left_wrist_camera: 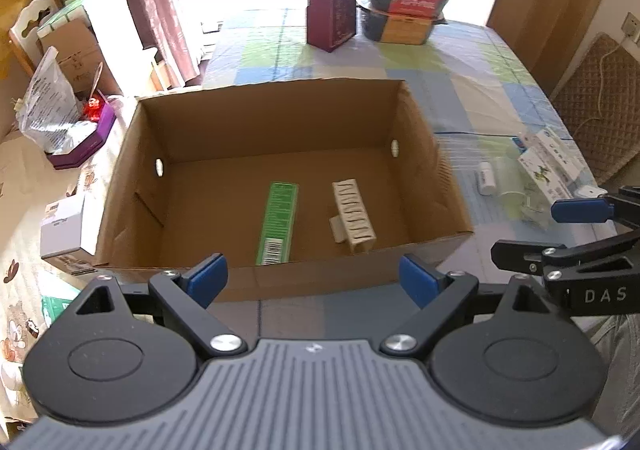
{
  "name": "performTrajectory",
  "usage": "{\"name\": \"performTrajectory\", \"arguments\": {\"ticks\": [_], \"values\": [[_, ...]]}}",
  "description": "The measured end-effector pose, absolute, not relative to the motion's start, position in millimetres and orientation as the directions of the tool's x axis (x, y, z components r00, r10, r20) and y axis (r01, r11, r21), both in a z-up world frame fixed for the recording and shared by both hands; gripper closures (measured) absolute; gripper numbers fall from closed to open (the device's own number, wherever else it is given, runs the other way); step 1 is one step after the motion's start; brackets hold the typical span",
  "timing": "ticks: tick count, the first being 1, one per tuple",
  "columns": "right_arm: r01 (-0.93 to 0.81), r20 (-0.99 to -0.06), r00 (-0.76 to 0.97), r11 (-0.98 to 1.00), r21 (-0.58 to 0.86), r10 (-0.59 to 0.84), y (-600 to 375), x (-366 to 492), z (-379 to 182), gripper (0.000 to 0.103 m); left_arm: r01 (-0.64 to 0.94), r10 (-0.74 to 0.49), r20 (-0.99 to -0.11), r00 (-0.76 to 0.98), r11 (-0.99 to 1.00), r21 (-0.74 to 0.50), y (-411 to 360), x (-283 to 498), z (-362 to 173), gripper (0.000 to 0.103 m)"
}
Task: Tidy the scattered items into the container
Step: 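Move both tools back toward the remaining items on the table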
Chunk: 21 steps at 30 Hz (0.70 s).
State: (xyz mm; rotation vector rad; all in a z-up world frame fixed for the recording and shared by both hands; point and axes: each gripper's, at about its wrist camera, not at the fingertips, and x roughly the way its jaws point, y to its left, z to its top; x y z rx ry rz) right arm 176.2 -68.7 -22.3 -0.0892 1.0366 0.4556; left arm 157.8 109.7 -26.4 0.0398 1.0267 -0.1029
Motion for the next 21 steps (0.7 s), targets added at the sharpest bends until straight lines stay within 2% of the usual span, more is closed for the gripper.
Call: {"name": "performTrajectory", "arguments": {"ticks": [21], "values": [[-0.181,-0.842,0.504,0.976,0.118,0.195,-203,153,-26,0.014,0.353,-0.244,-0.848,0.470,0.933,-0.073,-6,158,-37,0.013]]}}
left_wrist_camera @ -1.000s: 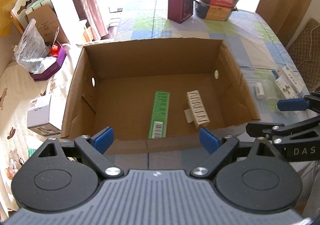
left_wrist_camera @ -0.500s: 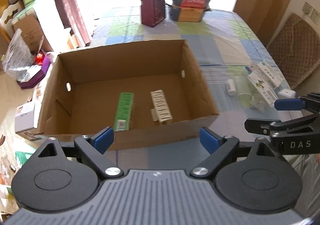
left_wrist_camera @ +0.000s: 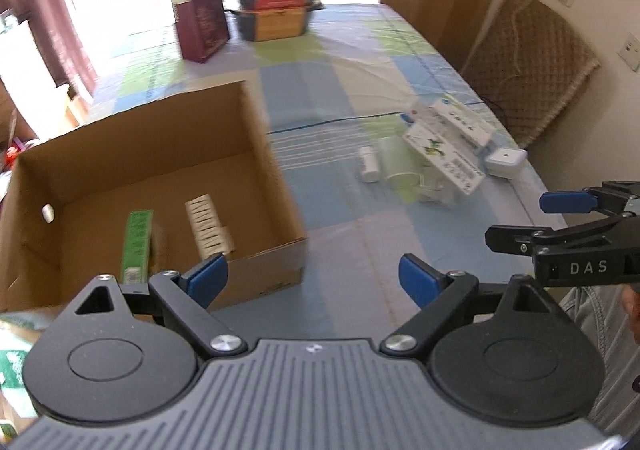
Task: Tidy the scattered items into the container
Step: 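Move both tools back toward the remaining items on the table, then grasp the white pill bottle with the left tool while the right tool grasps a white medicine box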
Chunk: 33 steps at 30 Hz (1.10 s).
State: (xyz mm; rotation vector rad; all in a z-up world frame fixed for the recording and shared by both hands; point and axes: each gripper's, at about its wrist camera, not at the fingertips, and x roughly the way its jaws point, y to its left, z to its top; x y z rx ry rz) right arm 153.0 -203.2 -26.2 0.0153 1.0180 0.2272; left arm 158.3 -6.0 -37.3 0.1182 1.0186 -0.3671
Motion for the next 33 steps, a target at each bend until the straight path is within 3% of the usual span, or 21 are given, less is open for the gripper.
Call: {"name": "performTrajectory", "arguments": {"ticks": [8,17,30,33], "values": [[-0.101,-0.845,0.507,0.986,0.135,0.167,-248,159,-39,0.014,0.430,-0.288,-0.853,0.435,0.899,-0.084,-46,176,-52,0.014],[-0.017,-0.860,0.489,0.988,0.155,0.143,-295,183,-64,0.014,0.477,-0.305,-0.872,0.384,0.874,-0.095,-92,225,-75,0.025],[0.026,-0.873,0.465,0.984,0.175,0.143,-334,229,-97,0.014,0.514,-0.260,-0.932,0.252,0.852,-0.098,-143,312,-141,0.053],[0.037,-0.876,0.461,0.984,0.175,0.139,-340,239,-104,0.014,0.504,-0.259,-0.939,0.226,0.856,-0.115,-144,324,-153,0.054]]}}
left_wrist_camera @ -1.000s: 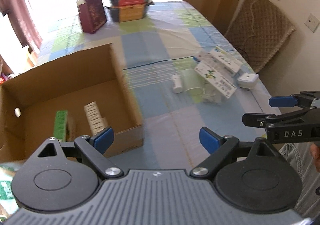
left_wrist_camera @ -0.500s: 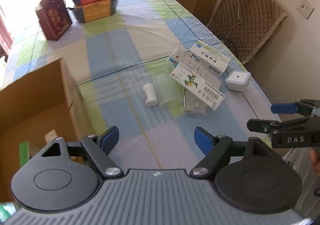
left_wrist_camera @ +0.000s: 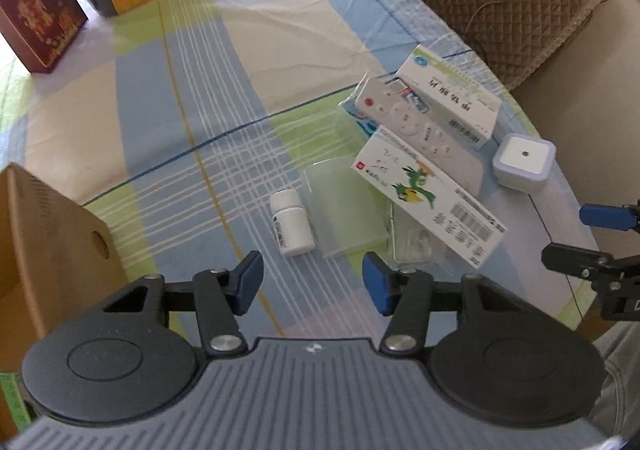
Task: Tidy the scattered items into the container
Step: 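Grasp the white pill bottle with the left tool while the right tool grasps a white medicine box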
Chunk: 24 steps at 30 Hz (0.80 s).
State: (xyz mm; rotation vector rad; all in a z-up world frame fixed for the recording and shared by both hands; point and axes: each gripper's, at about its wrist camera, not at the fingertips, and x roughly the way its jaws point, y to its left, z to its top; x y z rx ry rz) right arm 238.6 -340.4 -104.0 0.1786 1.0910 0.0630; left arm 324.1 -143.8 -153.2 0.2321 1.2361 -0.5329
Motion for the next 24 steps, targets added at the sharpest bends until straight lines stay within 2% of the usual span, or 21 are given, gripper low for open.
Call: {"name": "performTrajectory", "arguments": {"ticks": [2,11,16,20,24], "values": [[0.045,-0.877,0.460,0.983,0.178,0.138,-343,243,-107,0.014,0.486,-0.264,-0.941,0.212,0.864,-0.133,-144,333,-160,0.059],[0.048,-0.879,0.453,0.981,0.189,0.148,-343,257,-118,0.014,0.403,-0.274,-0.947,0.166,0.896,-0.188,-146,367,-186,0.067],[0.054,-0.884,0.444,0.981,0.186,0.143,-343,259,-124,0.014,0.400,-0.214,-0.963,0.161,0.906,-0.135,-145,371,-200,0.081],[0.055,-0.883,0.446,0.981,0.188,0.144,-343,261,-126,0.014,0.414,-0.161,-0.966,0.204,0.908,-0.064,-145,364,-207,0.080],[0.045,-0.881,0.450,0.981,0.188,0.148,-342,261,-126,0.014,0.415,-0.160,-0.961,0.226,0.908,-0.054,-141,368,-206,0.081]]}}
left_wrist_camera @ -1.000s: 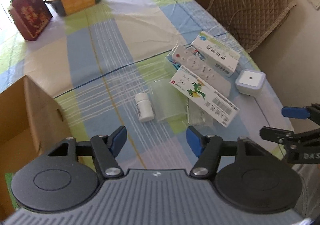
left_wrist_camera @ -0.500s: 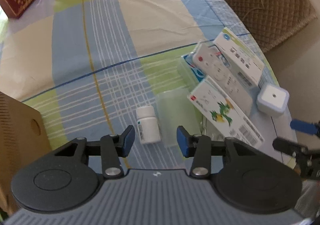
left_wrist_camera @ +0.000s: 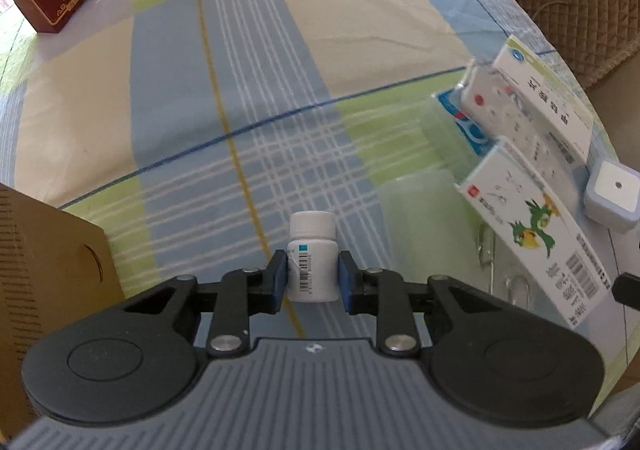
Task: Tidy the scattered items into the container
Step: 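Grasp the white pill bottle with the left tool while the right tool grasps a white medicine box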
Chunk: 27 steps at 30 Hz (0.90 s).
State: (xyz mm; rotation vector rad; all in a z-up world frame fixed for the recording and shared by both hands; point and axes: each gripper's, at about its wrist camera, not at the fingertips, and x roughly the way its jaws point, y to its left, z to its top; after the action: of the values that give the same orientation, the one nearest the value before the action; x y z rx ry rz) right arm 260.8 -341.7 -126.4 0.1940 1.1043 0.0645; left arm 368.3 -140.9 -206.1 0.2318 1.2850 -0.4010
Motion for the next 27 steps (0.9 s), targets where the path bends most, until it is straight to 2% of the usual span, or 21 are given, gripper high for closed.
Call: {"name": "performTrajectory", "arguments": {"ticks": [10,19,27], "values": [[-0.043,-0.866,0.470,0.984,0.173,0.173,-328,263,-125,0.014,0.449,-0.196,-0.941,0.276,0.892,-0.053,-136,361,-197,0.081],[-0.248,-0.834,0.477,0.953,0.175,0.278,-304,275,-125,0.014,0.452,-0.285,-0.884,0.370,0.887,-0.096,-112,337,-139,0.081],[-0.371,-0.841,0.464,0.923,0.101,0.278,-276,286,-137,0.015,0.435,-0.324,-0.819,0.474,0.895,-0.102,-58,310,-75,0.081]]}}
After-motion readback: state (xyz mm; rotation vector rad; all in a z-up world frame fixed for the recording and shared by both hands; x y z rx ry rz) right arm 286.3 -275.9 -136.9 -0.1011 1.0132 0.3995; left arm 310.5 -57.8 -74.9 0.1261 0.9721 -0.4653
